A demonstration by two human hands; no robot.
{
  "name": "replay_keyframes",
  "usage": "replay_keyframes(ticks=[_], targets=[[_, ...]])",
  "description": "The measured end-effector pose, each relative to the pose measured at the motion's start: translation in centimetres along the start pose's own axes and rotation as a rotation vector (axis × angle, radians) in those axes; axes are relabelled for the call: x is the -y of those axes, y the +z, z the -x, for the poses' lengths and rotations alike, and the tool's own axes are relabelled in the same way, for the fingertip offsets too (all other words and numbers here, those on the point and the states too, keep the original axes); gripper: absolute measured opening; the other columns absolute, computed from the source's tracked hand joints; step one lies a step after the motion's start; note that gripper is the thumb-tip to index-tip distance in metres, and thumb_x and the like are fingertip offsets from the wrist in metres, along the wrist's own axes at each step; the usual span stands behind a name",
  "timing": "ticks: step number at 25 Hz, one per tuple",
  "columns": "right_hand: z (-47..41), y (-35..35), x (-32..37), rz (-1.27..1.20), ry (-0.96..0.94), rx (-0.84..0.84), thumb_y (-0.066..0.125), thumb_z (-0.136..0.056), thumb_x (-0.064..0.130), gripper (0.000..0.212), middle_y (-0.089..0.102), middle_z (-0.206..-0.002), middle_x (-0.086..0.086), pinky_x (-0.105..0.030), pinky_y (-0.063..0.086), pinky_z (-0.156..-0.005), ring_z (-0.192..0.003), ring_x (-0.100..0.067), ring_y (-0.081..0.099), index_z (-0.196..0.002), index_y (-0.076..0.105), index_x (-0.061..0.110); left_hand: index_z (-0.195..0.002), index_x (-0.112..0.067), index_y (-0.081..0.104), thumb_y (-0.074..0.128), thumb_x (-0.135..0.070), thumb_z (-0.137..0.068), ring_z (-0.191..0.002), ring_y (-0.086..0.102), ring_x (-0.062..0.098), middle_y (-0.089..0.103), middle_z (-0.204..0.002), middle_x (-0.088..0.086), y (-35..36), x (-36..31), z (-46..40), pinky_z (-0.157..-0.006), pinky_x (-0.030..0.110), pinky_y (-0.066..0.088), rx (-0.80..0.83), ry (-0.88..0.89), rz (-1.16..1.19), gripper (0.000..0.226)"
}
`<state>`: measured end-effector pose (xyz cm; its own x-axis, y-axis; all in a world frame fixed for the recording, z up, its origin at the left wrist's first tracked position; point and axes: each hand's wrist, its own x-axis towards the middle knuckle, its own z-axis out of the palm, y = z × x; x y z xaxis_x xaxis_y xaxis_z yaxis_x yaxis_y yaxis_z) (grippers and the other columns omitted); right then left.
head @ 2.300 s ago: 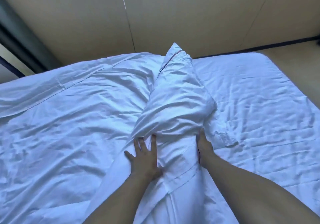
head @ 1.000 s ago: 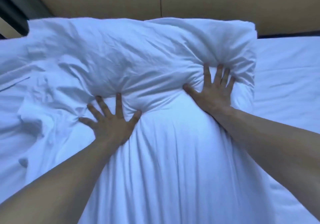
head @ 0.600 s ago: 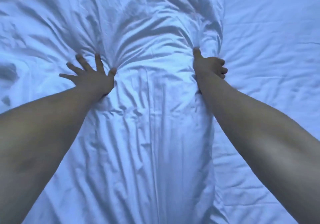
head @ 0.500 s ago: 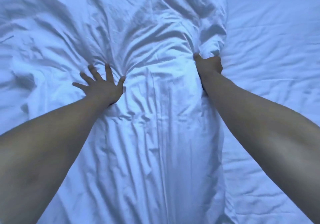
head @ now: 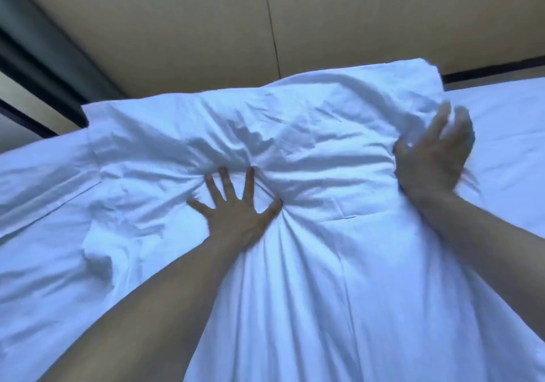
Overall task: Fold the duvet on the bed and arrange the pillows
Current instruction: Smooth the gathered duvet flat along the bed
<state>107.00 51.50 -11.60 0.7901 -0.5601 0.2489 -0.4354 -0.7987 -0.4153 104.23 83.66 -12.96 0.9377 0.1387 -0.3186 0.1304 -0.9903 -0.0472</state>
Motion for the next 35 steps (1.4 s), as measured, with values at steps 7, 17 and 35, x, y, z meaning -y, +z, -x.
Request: replay_keyframes(ticks=[7, 17, 35], targets=[[-6.2, 11.0, 9.0, 0.253, -0.401, 0.404, 0.009, -0.089, 0.083, 0.077, 0.013, -0.171, 0.0, -0.066, -0.011, -0.12, -0.156, -0.04, -0.006, -0.157, 0.019, 0.049, -0.156, -0.055, -0.011, -0.005, -0.079, -0.091, -0.157, -0.013, 0.035, -0.011, -0.172, 0.001, -0.3, 0.7, -15.8, -0.113, 0.078, -0.007, -0.383, 0.044, -0.061, 0.07], [-11.6, 14.9, 12.6, 0.332, -0.31, 0.54, 0.022, -0.095, 0.042, 0.058, 0.058, -0.059, -0.004, -0.042, 0.04, -0.084, -0.059, -0.019, 0.048, -0.059, 0.055, 0.011, -0.1, -0.021, 0.075, 0.02, -0.051, -0.095, -0.115, 0.062, 0.014, 0.075, -0.102, -0.005, -1.9, -0.2, -22.8, -0.124, 0.052, 0.015, -0.31, 0.068, 0.084, 0.063], [-0.2, 17.0, 20.8, 0.264, -0.639, 0.542, 0.023, -0.089, 0.051, 0.067, 0.043, -0.156, 0.007, -0.064, 0.0, -0.121, -0.153, -0.031, 0.021, -0.155, 0.029, 0.042, -0.138, -0.028, 0.057, 0.017, -0.065, -0.092, -0.148, 0.032, 0.024, 0.056, -0.146, -0.002, -5.3, 2.3, -21.6, -0.121, 0.064, 0.0, -0.172, 0.128, 0.054, 0.072]])
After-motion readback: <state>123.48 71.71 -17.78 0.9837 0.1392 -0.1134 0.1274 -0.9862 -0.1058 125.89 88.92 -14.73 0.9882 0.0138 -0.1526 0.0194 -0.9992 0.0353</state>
